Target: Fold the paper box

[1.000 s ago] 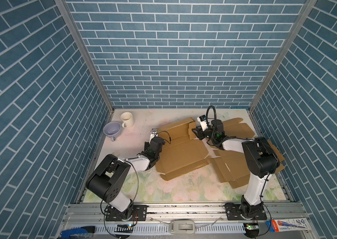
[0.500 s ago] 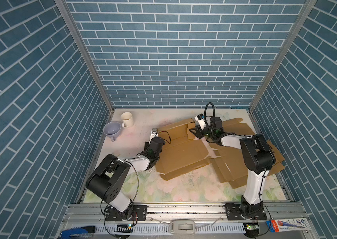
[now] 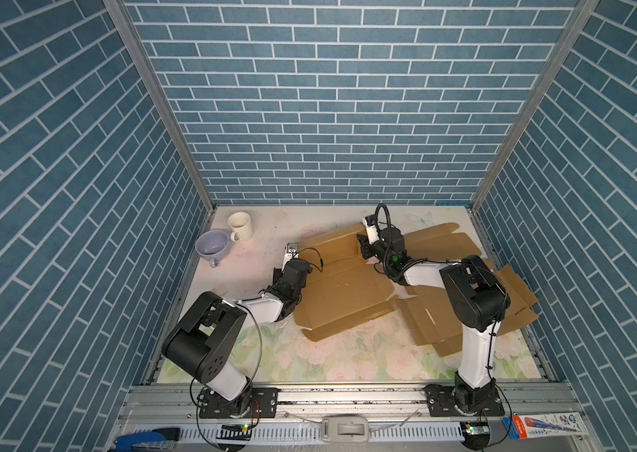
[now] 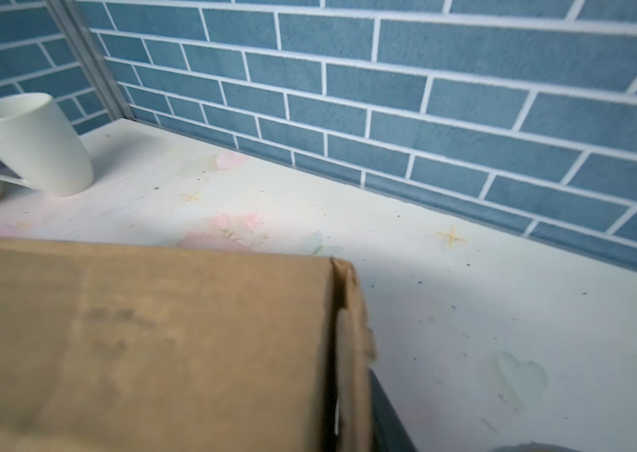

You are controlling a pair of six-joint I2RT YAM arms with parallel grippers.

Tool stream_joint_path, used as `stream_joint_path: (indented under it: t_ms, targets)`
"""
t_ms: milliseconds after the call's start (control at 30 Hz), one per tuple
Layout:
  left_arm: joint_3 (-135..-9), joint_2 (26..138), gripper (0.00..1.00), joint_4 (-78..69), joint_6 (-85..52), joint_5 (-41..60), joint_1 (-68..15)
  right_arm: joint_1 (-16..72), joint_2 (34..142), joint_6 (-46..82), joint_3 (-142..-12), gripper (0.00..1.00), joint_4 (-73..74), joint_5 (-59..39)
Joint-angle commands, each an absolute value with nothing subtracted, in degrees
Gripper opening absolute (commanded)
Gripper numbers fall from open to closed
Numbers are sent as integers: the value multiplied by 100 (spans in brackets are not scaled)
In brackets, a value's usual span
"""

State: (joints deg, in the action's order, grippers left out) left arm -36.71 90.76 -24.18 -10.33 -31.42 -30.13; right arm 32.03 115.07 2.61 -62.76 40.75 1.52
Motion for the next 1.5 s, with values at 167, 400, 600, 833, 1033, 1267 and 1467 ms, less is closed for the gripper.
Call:
stream_joint_path:
  t_ms: [167, 400, 600, 833, 1033, 1267, 1467]
  targets:
    - [-3924, 9381, 0, -1735, -1191, -3213, -3040, 3704, 11792, -63, -6628, 0, 4057, 3103]
    - [-4378, 9518, 0, -1186, -1687, -3726, -3076, 3908, 11624, 227, -6691, 0, 3679, 3660]
    - [-4757, 9589, 0, -501, -2009, -3948, -3084, 3933, 11500, 783, -7056, 0, 2564, 3933]
    - [-5293, 9029, 0, 787, -1892, -3883, -3076, 3938, 10921, 1388, -7630, 0, 501, 3713]
    - [-5770, 8733, 0, 1882, -1945, -3313, -2992, 3902, 10979, 1496, -8827, 0, -1976, 3034]
    - [-6056, 8798, 0, 2559, -2451, -2474, -2735, 3814, 11342, 1433, -9809, 5, -3411, 2385]
    - [-6310, 9134, 0, 3196, -2875, -1983, -2725, 3814, 11835, 1599, -10542, 27, -4292, 1764]
